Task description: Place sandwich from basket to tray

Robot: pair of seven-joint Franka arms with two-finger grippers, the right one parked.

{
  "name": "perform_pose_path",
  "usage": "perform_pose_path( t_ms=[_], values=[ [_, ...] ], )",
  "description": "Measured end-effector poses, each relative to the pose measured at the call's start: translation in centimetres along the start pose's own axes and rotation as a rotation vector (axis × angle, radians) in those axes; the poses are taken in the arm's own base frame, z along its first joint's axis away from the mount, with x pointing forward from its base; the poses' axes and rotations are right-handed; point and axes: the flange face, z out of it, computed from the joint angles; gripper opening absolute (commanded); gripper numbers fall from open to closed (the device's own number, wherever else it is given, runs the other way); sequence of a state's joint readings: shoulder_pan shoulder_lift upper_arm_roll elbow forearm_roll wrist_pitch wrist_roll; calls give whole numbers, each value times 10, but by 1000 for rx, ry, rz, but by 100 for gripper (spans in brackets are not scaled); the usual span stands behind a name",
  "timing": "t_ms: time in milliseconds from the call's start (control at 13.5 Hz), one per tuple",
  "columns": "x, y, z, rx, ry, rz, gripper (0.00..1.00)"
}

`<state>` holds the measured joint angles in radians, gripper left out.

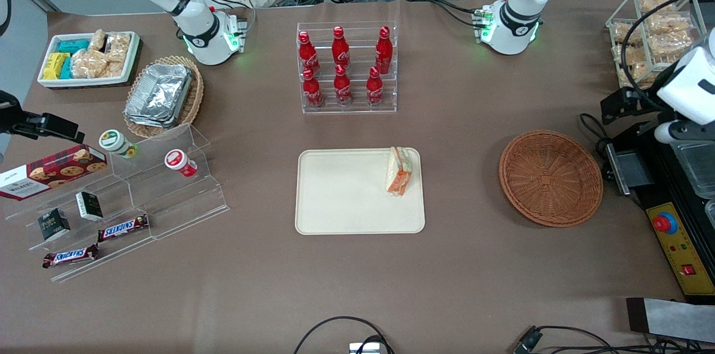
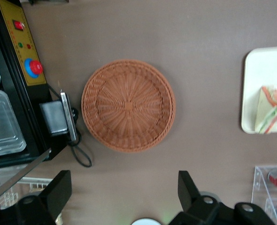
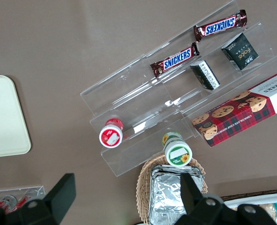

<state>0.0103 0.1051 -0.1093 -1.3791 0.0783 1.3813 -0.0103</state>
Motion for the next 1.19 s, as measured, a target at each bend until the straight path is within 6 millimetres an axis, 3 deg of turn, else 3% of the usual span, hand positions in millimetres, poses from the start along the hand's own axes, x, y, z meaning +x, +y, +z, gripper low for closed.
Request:
perform_pose_path(
  t_ms=[446,594,891,1188],
  values=[
    [-22,-23,-7,2,-10,-21,100],
    [-26,-19,-6,3,-15,-14,100],
    [-27,-10,20,-46,-73,0,100],
    [-30,-13,17,-53,-66,-5,100]
  ],
)
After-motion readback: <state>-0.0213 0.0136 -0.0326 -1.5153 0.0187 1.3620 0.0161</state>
